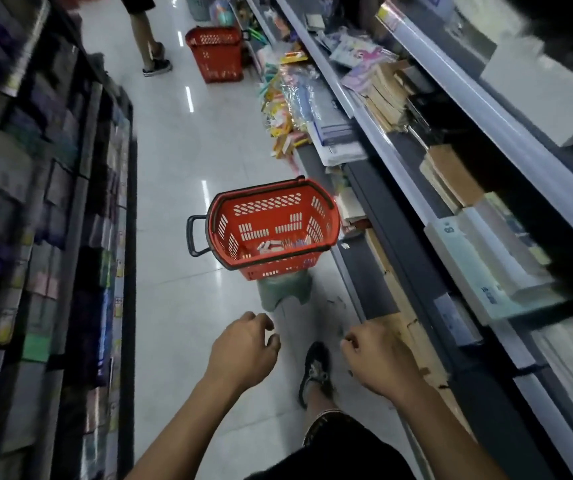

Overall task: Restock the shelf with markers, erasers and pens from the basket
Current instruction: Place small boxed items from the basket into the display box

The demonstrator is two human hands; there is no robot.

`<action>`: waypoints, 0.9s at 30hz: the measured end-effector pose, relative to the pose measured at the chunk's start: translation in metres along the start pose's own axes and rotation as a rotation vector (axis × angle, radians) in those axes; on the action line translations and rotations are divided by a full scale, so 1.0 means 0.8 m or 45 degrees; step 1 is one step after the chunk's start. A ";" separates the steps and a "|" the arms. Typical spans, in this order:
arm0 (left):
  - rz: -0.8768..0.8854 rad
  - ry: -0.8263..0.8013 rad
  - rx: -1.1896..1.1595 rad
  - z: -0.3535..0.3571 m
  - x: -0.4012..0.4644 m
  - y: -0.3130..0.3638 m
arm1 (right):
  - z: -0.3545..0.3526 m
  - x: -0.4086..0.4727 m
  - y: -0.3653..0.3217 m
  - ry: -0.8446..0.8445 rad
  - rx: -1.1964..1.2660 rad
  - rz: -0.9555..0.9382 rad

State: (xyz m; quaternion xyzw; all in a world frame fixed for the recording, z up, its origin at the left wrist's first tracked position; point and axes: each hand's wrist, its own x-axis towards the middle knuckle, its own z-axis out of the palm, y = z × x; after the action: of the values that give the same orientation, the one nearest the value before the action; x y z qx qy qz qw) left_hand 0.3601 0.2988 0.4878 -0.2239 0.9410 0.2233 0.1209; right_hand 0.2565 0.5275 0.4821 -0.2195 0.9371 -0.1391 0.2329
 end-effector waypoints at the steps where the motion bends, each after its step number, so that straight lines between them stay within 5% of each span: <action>1: -0.026 0.013 0.002 -0.008 0.018 -0.005 | -0.006 0.026 -0.006 0.001 -0.007 -0.027; 15: -0.282 0.075 -0.038 -0.109 0.268 -0.042 | -0.096 0.341 -0.110 -0.256 -0.187 -0.360; 27: -0.155 -0.069 -0.085 -0.142 0.443 -0.129 | -0.082 0.498 -0.183 -0.335 -0.211 -0.305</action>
State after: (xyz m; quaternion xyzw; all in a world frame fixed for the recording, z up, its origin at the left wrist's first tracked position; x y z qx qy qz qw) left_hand 0.0859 0.0316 0.4330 -0.2785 0.9140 0.2529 0.1520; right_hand -0.0422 0.2214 0.4413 -0.3642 0.8740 -0.0582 0.3164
